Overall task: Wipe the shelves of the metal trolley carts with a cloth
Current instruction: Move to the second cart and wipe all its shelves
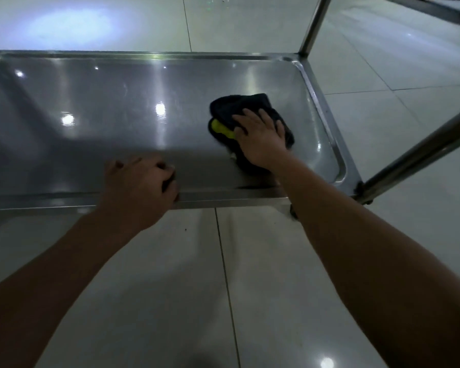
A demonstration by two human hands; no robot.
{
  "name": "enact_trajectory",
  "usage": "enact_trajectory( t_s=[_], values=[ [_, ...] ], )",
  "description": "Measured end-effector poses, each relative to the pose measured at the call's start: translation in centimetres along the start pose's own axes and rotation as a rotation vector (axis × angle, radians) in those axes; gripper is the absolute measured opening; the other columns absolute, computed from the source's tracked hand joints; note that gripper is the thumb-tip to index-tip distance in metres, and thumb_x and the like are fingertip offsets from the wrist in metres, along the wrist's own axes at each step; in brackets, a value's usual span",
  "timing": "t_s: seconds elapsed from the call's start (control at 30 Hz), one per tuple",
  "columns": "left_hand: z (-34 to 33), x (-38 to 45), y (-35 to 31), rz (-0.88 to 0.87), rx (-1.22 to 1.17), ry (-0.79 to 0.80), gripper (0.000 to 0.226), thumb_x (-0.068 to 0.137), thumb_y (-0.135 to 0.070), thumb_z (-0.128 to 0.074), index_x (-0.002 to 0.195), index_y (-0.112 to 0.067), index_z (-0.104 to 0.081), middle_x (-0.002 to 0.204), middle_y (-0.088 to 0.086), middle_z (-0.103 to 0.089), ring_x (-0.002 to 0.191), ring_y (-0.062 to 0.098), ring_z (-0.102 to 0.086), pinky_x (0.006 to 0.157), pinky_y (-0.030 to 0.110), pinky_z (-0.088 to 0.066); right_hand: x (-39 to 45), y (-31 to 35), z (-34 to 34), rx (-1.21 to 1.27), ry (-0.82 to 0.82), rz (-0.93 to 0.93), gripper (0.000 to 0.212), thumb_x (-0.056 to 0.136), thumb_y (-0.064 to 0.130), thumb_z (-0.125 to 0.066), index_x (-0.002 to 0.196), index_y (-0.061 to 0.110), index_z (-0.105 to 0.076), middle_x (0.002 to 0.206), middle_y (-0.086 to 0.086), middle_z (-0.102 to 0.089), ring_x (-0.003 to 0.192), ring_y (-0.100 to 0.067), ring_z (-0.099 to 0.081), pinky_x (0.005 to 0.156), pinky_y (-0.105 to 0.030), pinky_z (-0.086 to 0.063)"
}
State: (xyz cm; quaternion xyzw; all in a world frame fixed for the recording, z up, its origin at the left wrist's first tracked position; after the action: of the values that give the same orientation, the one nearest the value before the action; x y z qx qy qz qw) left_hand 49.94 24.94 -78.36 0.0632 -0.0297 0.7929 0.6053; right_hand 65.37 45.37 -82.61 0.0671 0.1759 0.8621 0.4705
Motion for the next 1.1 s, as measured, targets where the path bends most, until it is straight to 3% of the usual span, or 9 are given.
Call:
enact_trajectory(
  t_s=[0.17, 0.3, 0.43, 0.53, 0.63, 0.73, 0.83, 0.93, 1.1],
  values=[
    [0.0, 0.0, -0.6, 0.015, -0.029, 0.052, 0.05, 0.086, -0.045, -0.034, 0.111, -0.025, -0.073, 0.122, -0.002, -0.064, 0.111, 0.029, -0.058, 0.093, 0.042, -0.031, -4.1, -11.3, 4.1, -0.018, -0.1, -0.289, 0.051, 0.104, 0.042, -0.024, 0.154, 0.034, -0.029, 0.166, 0.005, -0.016, 0.154, -0.022, -0.001, 0.12, -0.057, 0.004],
    [-0.6, 0.1, -0.6, 0.009, 0.016, 0.111, 0.041, 0.099, -0.05, -0.039, 0.119, -0.028, -0.068, 0.13, -0.005, -0.058, 0.118, 0.026, -0.053, 0.096, 0.045, -0.033, -7.0, -11.0, 4.1, -0.02, -0.11, -0.314, 0.052, 0.104, 0.041, -0.022, 0.154, 0.033, -0.026, 0.167, 0.004, -0.013, 0.154, -0.022, 0.002, 0.12, -0.056, 0.007],
    [-0.9, -0.1, -0.2, -0.027, 0.077, 0.145, 0.055, 0.095, -0.064, -0.035, 0.131, -0.031, -0.06, 0.139, -0.006, -0.052, 0.129, 0.025, -0.045, 0.1, 0.05, -0.033, -10.2, -9.4, 3.7, -0.033, -0.086, -0.316, 0.052, 0.104, 0.04, -0.023, 0.155, 0.032, -0.024, 0.167, 0.003, -0.012, 0.154, -0.024, 0.002, 0.121, -0.058, 0.005],
    [-1.2, -0.5, -0.2, -0.036, 0.042, 0.168, 0.059, 0.096, -0.063, -0.033, 0.137, -0.027, -0.056, 0.144, -0.001, -0.049, 0.138, 0.03, -0.034, 0.107, 0.053, -0.034, -12.8, -7.7, 3.1, -0.033, -0.078, -0.325, 0.052, 0.104, 0.041, -0.021, 0.156, 0.033, -0.024, 0.167, 0.003, -0.012, 0.154, -0.024, 0.001, 0.121, -0.058, 0.004],
    [-1.0, -1.5, 0.1, -0.032, -0.004, 0.118, 0.051, 0.097, -0.056, -0.043, 0.134, -0.026, -0.06, 0.142, 0.002, -0.052, 0.139, 0.033, -0.034, 0.109, 0.056, -0.033, -14.9, -5.3, 2.4, -0.042, -0.143, -0.342, 0.051, 0.104, 0.041, -0.02, 0.154, 0.032, -0.028, 0.166, 0.002, -0.017, 0.154, -0.024, -0.002, 0.122, -0.058, 0.003],
    [0.2, -3.3, 1.4, -0.056, -0.075, -0.012, 0.03, 0.091, -0.039, -0.063, 0.11, -0.019, -0.074, 0.125, 0.008, -0.063, 0.127, 0.034, -0.047, 0.102, 0.055, -0.04, -16.0, -2.1, 1.4, -0.059, -0.185, -0.32, 0.05, 0.105, 0.04, -0.02, 0.153, 0.029, -0.029, 0.165, 0.001, -0.019, 0.154, -0.025, -0.003, 0.121, -0.058, 0.003],
    [1.3, -5.3, 3.9, -0.075, -0.072, -0.081, 0.028, 0.083, -0.035, -0.056, 0.094, -0.017, -0.076, 0.109, 0.007, -0.066, 0.112, 0.032, -0.056, 0.093, 0.048, -0.044, -15.4, 3.6, -0.8, -0.085, -0.139, -0.186, 0.05, 0.106, 0.041, -0.02, 0.154, 0.028, -0.027, 0.165, 0.0, -0.017, 0.154, -0.026, -0.001, 0.121, -0.06, 0.003],
    [1.7, -6.9, 6.5, -0.055, -0.05, -0.106, 0.027, 0.084, -0.032, -0.053, 0.094, -0.018, -0.075, 0.11, 0.005, -0.065, 0.11, 0.029, -0.058, 0.09, 0.042, -0.035, -14.1, 11.3, -3.8, -0.054, -0.086, -0.019, 0.051, 0.106, 0.042, -0.018, 0.154, 0.027, -0.028, 0.165, -0.001, -0.018, 0.154, -0.026, -0.001, 0.121, -0.059, 0.003],
    [1.6, -8.7, 9.7, 0.013, -0.047, -0.062, 0.016, 0.086, -0.023, -0.064, 0.096, -0.015, -0.073, 0.11, 0.007, -0.064, 0.11, 0.032, -0.056, 0.092, 0.044, -0.032, -11.9, 22.3, -8.3, -0.022, -0.007, 0.156, 0.052, 0.107, 0.041, -0.022, 0.156, 0.023, -0.024, 0.166, -0.001, -0.018, 0.154, -0.027, 0.0, 0.119, -0.056, 0.009]
  ],
)
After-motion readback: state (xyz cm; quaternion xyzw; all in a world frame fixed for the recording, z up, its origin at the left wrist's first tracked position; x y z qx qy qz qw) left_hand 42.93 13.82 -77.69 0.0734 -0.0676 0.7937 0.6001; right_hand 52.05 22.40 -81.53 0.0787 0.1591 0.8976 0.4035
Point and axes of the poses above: each hand's wrist, its own x-axis towards the middle knuckle, its own z-axis out of the back of the hand, y = z × x, the point moved 7 cm from there along x, towards the middle knuckle
